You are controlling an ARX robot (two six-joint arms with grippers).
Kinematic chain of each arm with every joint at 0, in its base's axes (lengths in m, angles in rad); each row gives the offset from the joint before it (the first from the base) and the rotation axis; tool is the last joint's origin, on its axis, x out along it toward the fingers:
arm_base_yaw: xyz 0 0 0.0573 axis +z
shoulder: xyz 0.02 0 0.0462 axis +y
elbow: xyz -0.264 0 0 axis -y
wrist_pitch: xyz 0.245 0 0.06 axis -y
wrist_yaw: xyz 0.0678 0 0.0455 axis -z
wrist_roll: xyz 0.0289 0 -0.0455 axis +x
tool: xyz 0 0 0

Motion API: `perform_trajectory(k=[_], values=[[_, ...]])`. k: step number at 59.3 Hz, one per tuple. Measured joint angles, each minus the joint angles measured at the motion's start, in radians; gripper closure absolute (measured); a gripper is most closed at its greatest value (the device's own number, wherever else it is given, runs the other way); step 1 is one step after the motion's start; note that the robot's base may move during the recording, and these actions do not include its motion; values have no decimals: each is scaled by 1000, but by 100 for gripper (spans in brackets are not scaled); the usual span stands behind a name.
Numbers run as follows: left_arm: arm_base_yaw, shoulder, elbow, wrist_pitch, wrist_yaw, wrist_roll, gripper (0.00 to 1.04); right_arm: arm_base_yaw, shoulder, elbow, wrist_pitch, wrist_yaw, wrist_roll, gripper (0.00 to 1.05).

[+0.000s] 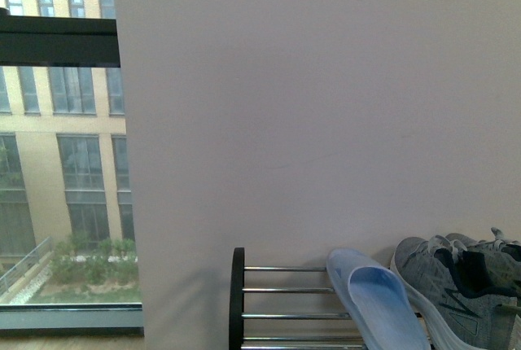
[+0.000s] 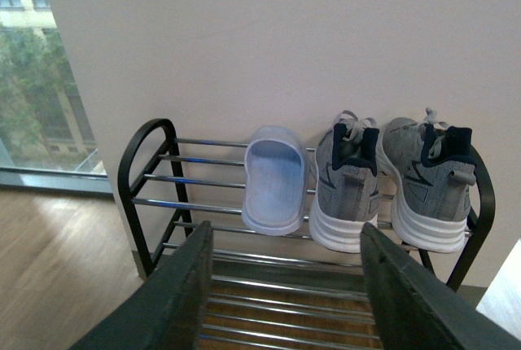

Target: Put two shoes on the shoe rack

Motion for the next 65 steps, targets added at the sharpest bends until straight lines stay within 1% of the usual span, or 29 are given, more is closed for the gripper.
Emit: perform_trajectory(k=[4, 9, 12, 16, 37, 38, 40, 41, 43, 44, 46, 47, 49, 52, 55, 65], values=[[0, 0, 0, 0, 0, 0, 103, -1, 0, 0, 0, -3, 0, 35], [0, 0, 0, 0, 0, 0, 103, -1, 0, 0, 0, -2, 0, 25], [0, 0, 0, 0, 0, 0, 103, -1, 0, 0, 0, -2, 0, 16], [0, 0, 0, 0, 0, 0, 103, -1, 0, 0, 0, -2, 0, 8], [0, -1, 0, 0, 0, 0, 103, 0, -2, 0, -2, 5, 1, 9], [1, -1, 0, 1, 11, 0, 103, 0, -1, 0, -2, 7, 0, 9], [14, 2, 0, 13, 63, -32, 103, 0, -1, 0, -3, 8, 0, 9], [23, 15, 0, 35, 146, -69, 103, 0, -1, 0, -4, 11, 0, 9], [23, 34, 2, 66, 212, -101, 103, 0, -3, 0, -3, 11, 1, 9], [13, 67, 11, 104, 274, -160, 103, 0, -4, 0, -4, 10, 0, 9], [-5, 112, 29, 141, 336, -198, 103, 0, -4, 0, -4, 10, 0, 9], [-24, 166, 53, 171, 389, -264, 103, 0, -3, 0, -4, 10, 0, 9], [-56, 257, 100, 199, 447, -322, 103, 0, -3, 0, -4, 7, 0, 9], [-98, 388, 171, 226, 487, -396, 103, 0, -3, 0, -4, 4, 0, 9], [-126, 519, 251, 223, 507, -443, 103, 0, -3, 0, -4, 4, 0, 9], [-166, 928, 525, 170, 487, -452, 103, 0, -3, 0, -4, 4, 0, 9]])
